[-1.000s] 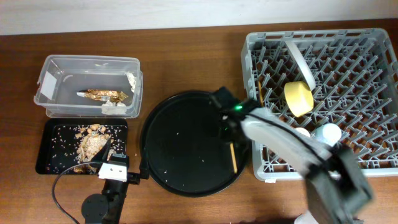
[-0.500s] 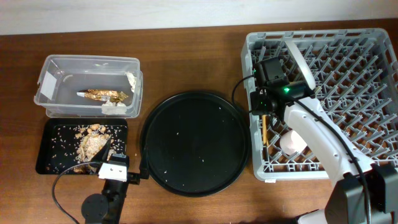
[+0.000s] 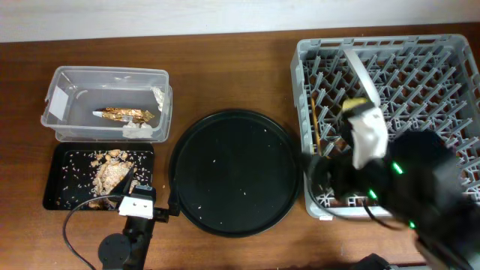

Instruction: Sort waste into correct bins and load items into the dishwasher rack

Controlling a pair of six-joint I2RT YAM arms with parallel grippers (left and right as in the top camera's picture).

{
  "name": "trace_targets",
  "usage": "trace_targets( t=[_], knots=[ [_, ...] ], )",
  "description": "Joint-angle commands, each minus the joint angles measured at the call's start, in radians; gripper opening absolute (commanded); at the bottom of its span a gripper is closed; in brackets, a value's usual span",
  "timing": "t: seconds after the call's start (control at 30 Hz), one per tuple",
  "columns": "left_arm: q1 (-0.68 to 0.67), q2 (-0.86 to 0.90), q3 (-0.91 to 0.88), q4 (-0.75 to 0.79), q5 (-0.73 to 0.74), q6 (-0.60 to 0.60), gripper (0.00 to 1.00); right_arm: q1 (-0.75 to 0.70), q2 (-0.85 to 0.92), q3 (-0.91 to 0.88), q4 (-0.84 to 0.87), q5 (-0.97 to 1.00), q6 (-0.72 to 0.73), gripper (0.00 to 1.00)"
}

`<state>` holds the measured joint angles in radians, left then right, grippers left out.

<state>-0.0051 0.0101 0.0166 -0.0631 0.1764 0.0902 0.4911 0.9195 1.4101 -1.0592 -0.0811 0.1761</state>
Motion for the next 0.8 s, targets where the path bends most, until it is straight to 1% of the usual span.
trace_targets(
  t=[0.0, 0.03, 0.13, 0.2, 0.27, 0.33, 0.37, 0.43, 0.5, 0.6, 0.73, 0.77],
  knots=[
    [0.005, -0.004, -0.008, 0.002, 0.008, 0.016, 0.99, 0.025, -0.085, 0.003, -0.018, 0.006, -0.017, 0.99],
    [0.005, -0.004, -0.008, 0.002, 0.008, 0.016, 0.99, 0.025, -0.113, 0.003, -0.032, 0.057, -0.045, 0.99],
    [0.005, -0.004, -0.008, 0.002, 0.008, 0.016, 0.99, 0.025, -0.174, 0.003, -0.091, 0.228, -0.053, 0.99],
    [0.004, -0.004, -0.008, 0.002, 0.008, 0.016, 0.99, 0.011, -0.212, -0.008, -0.098, 0.277, -0.079, 0.99],
    [0.004, -0.004, -0.008, 0.002, 0.008, 0.016, 0.99, -0.077, -0.278, -0.064, -0.055, 0.274, -0.098, 0.99],
    [0.005, -0.004, -0.008, 0.002, 0.008, 0.016, 0.99, -0.179, -0.36, -0.174, 0.02, 0.262, -0.098, 0.99],
    [0.005, -0.004, -0.008, 0.002, 0.008, 0.016, 0.99, -0.245, -0.426, -0.273, 0.085, 0.245, -0.098, 0.99],
    [0.005, -0.004, -0.008, 0.002, 0.008, 0.016, 0.99, -0.308, -0.512, -0.41, 0.164, 0.225, -0.098, 0.99],
    [0.004, -0.004, -0.008, 0.002, 0.008, 0.016, 0.99, -0.362, -0.616, -0.584, 0.26, 0.188, -0.098, 0.99],
    [0.004, -0.004, -0.008, 0.002, 0.008, 0.016, 0.99, -0.408, -0.759, -0.821, 0.385, 0.131, -0.093, 0.99],
    [0.005, -0.004, -0.008, 0.002, 0.008, 0.016, 0.99, -0.447, -0.911, -1.07, 0.531, 0.084, -0.09, 0.99],
    [0.004, -0.004, -0.008, 0.002, 0.008, 0.016, 0.99, -0.459, -0.916, -1.125, 0.583, 0.084, -0.09, 0.99]
  ],
)
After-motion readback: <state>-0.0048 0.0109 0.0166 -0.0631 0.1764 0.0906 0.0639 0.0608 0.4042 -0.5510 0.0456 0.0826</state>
